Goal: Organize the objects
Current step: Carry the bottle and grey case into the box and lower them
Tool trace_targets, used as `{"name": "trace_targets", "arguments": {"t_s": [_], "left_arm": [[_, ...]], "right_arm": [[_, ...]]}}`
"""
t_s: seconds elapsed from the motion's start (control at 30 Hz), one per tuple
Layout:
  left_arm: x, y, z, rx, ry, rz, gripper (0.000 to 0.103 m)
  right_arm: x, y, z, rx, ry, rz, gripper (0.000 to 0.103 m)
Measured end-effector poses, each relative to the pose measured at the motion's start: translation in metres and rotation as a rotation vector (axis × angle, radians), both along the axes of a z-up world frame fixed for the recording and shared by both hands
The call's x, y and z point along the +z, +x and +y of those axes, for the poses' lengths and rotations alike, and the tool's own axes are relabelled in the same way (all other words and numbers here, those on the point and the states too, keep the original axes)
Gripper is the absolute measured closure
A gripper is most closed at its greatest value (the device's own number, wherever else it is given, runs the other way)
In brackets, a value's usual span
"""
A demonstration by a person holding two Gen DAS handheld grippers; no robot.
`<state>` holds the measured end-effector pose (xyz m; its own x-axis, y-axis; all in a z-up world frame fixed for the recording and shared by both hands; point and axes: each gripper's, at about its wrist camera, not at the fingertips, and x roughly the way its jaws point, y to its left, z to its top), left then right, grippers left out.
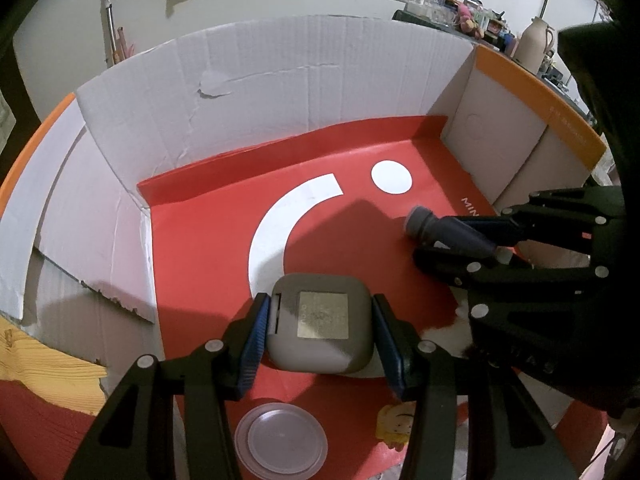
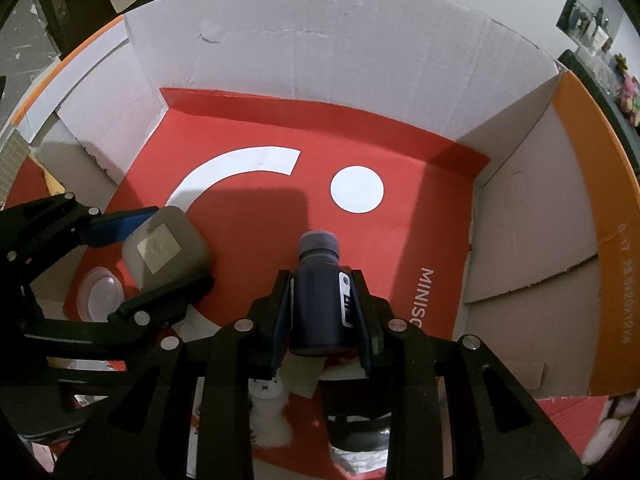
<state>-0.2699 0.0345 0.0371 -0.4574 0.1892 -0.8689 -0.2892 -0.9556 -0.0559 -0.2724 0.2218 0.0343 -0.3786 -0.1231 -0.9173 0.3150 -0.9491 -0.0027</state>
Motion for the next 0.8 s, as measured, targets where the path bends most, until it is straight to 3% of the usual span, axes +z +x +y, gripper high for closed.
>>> {"name": "trace_targets", "arguments": {"t_s": [0.3,0.43,0.8], "left_arm": [[0.0,-0.005,0.002,0.005,0.014,-0.005,0.05],[0.001,-0.005,0.0,0.009,0.026,-0.008,0.05],[0.0,0.001,-0.012,0.016,0.048,-0.016,0.048]], "right_arm": [[0.001,0.006,0.002,-0.005,0.002,-0.002,0.076],[-0.002,0.006,-0.023,-0.008,0.007,-0.002,0.076],[0.0,0.005,-0.031,-0.015,0.001,-0.002,0.076]]}}
